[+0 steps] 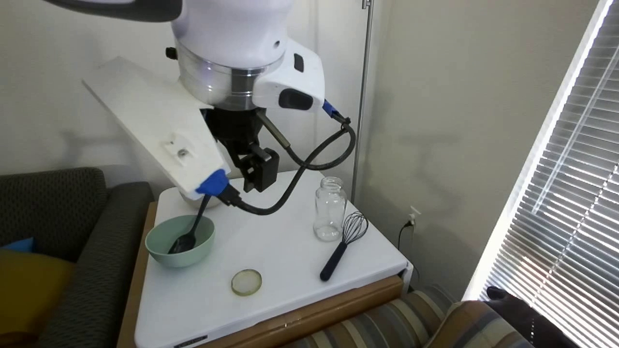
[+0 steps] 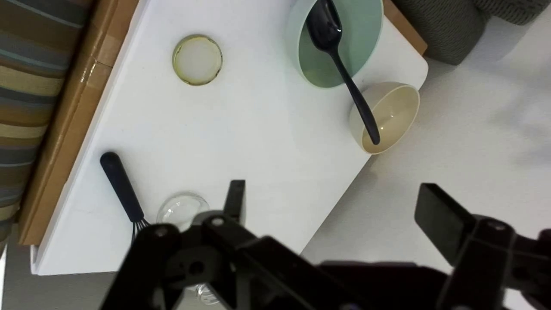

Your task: Turn the lid upside down

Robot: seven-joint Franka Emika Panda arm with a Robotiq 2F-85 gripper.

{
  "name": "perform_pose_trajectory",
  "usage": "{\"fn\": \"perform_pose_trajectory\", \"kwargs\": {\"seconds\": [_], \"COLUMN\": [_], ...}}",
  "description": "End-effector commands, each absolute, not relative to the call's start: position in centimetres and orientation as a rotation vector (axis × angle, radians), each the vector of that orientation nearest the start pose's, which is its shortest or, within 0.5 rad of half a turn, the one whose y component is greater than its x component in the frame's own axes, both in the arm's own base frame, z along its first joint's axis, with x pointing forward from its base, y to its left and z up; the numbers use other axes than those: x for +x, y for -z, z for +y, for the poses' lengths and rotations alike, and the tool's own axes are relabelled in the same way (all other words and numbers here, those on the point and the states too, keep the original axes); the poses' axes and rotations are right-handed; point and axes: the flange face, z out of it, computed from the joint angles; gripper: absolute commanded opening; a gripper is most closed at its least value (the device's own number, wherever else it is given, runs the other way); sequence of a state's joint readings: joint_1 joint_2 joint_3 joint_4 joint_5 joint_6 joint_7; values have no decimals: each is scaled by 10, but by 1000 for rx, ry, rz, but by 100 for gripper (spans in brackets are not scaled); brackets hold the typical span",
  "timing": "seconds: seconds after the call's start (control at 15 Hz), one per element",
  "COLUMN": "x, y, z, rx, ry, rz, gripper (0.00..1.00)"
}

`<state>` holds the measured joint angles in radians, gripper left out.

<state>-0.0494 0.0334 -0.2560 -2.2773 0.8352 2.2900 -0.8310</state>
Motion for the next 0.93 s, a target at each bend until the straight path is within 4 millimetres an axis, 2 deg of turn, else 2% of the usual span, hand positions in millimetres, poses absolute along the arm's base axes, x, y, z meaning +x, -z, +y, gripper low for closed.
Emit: {"fn": "perform_pose_trajectory", "kwargs": {"seconds": [0.0, 0.13, 0.33, 0.6, 0.87], "x": [504, 504, 512, 525, 540], "y": [-346, -344, -327, -293, -261], "z": [-142, -143, -145, -148, -135], "rx": [-2590, -2586, -2571, -2555, -2602], "ry": [418, 415, 393, 358, 293], "rz": [63, 50, 74, 177, 224], "gripper": [100, 100, 100, 100, 100]}}
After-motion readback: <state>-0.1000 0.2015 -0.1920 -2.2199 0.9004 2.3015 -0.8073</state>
